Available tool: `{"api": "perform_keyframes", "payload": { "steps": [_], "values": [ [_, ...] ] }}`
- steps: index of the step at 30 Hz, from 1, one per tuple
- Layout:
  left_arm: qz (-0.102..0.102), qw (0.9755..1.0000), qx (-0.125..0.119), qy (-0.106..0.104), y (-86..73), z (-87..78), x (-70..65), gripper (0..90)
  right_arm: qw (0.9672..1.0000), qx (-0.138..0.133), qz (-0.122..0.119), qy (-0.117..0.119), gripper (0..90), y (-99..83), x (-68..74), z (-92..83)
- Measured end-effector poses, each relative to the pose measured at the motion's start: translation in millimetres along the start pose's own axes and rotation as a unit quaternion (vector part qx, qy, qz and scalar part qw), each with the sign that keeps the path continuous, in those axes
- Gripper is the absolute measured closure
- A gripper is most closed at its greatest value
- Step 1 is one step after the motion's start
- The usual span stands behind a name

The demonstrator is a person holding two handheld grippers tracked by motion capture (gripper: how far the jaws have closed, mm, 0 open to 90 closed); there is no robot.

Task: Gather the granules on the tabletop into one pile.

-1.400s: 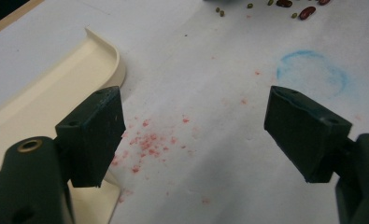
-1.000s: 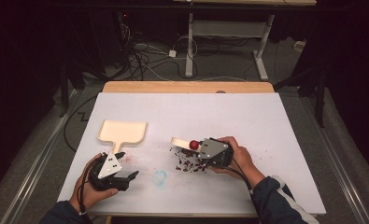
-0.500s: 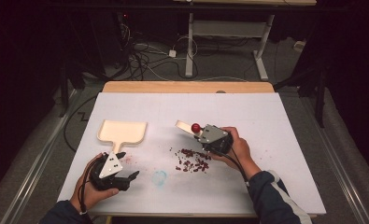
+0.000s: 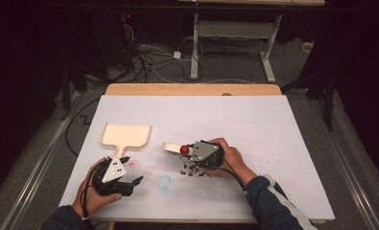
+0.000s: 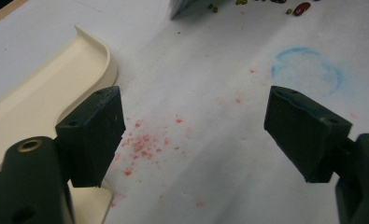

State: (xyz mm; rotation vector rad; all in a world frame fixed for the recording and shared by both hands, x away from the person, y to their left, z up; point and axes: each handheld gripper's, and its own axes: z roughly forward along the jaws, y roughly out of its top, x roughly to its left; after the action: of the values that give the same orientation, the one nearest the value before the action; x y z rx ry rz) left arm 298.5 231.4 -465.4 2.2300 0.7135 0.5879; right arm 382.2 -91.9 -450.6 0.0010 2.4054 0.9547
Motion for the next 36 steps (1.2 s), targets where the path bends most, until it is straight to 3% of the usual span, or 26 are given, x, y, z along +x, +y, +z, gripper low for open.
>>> {"api": "perform_keyframes", "payload": {
  "steps": [6, 11, 16, 17, 18, 21, 22, 23, 24, 25, 26, 27, 28, 29, 32, 33, 34, 35, 36],
  "values": [
    [0.004, 1.0000, -0.001, 0.003, 0.8, -0.2, -0.6, 19.4, 0.9989, -0.020, -0.002, 0.043, 67.2, -16.5, 1.0, -28.7],
    [0.007, 1.0000, -0.003, 0.002, 2.6, -0.3, -2.1, 19.4, 0.9985, -0.025, 0.004, 0.048, 67.2, -21.5, 0.5, -37.2],
    [0.007, 1.0000, -0.004, 0.002, 2.7, -0.4, -1.2, 19.4, 0.9995, -0.029, 0.007, 0.009, 67.4, -18.8, -5.6, -41.3],
    [0.007, 1.0000, -0.005, 0.002, 2.6, -0.6, -1.0, 19.4, 0.9993, -0.031, 0.017, -0.006, 67.4, -14.9, -9.0, -45.8],
    [0.006, 1.0000, -0.006, 0.003, 2.5, -0.9, -0.9, 19.4, 0.9993, -0.031, 0.017, -0.006, 67.4, -14.9, -9.0, -45.8],
    [0.005, 0.9999, -0.009, 0.006, 2.4, -2.4, -0.4, 19.4, 0.9970, -0.041, 0.058, -0.031, 67.3, -5.1, -13.8, -56.4],
    [0.005, 0.9999, -0.010, 0.007, 2.3, -3.0, -0.1, 19.4, 0.9949, -0.043, 0.085, -0.032, 67.3, 0.9, -15.0, -61.4],
    [0.005, 0.9999, -0.010, 0.009, 2.2, -3.6, 0.4, 19.4, 0.9925, -0.043, 0.110, -0.032, 67.3, 6.5, -16.5, -65.1],
    [0.005, 0.9998, -0.012, 0.012, 2.3, -4.5, 0.6, 19.4, 0.9857, -0.045, 0.162, -0.014, 67.3, 18.0, -18.0, -70.8],
    [0.004, 0.9998, -0.015, 0.014, 2.4, -5.1, 0.7, 19.4, 0.9857, -0.045, 0.162, -0.014, 67.3, 18.0, -18.0, -70.8],
    [0.002, 0.9997, -0.019, 0.016, 2.8, -6.1, 1.0, 19.4, 0.9823, -0.053, 0.179, -0.007, 67.4, 21.8, -17.2, -72.2],
    [0.001, 0.9997, -0.020, 0.017, 2.9, -6.4, 1.2, 19.4, 0.9755, -0.063, 0.211, 0.006, 67.3, 28.1, -14.6, -72.5],
    [0.000, 0.9996, -0.020, 0.017, 2.9, -6.7, 1.5, 19.4, 0.9650, -0.066, 0.252, 0.031, 67.4, 35.9, -9.7, -68.9],
    [-0.002, 0.9997, -0.020, 0.017, 2.6, -6.9, 2.1, 19.4, 0.9650, -0.066, 0.252, 0.031, 67.4, 35.9, -9.7, -68.9],
    [-0.010, 0.9995, -0.021, 0.021, 1.3, -8.8, 5.0, 19.4, 0.9393, -0.053, 0.332, 0.066, 67.3, 45.4, 7.0, -50.9],
    [-0.015, 0.9994, -0.021, 0.023, 0.7, -9.9, 5.6, 19.4, 0.9257, -0.047, 0.365, 0.086, 67.3, 46.8, 17.4, -38.0],
    [-0.019, 0.9992, -0.024, 0.025, 0.4, -11.2, 6.6, 19.4, 0.9257, -0.047, 0.365, 0.086, 67.3, 46.8, 17.4, -38.0],
    [-0.022, 0.9990, -0.028, 0.026, 0.0, -12.4, 7.8, 19.6, 0.9157, -0.035, 0.389, 0.093, 67.3, 46.1, 28.4, -21.4],
    [-0.024, 0.9989, -0.029, 0.026, -0.2, -12.7, 8.1, 19.6, 0.9157, -0.035, 0.389, 0.093, 67.3, 46.1, 28.4, -21.4]
  ]
}}
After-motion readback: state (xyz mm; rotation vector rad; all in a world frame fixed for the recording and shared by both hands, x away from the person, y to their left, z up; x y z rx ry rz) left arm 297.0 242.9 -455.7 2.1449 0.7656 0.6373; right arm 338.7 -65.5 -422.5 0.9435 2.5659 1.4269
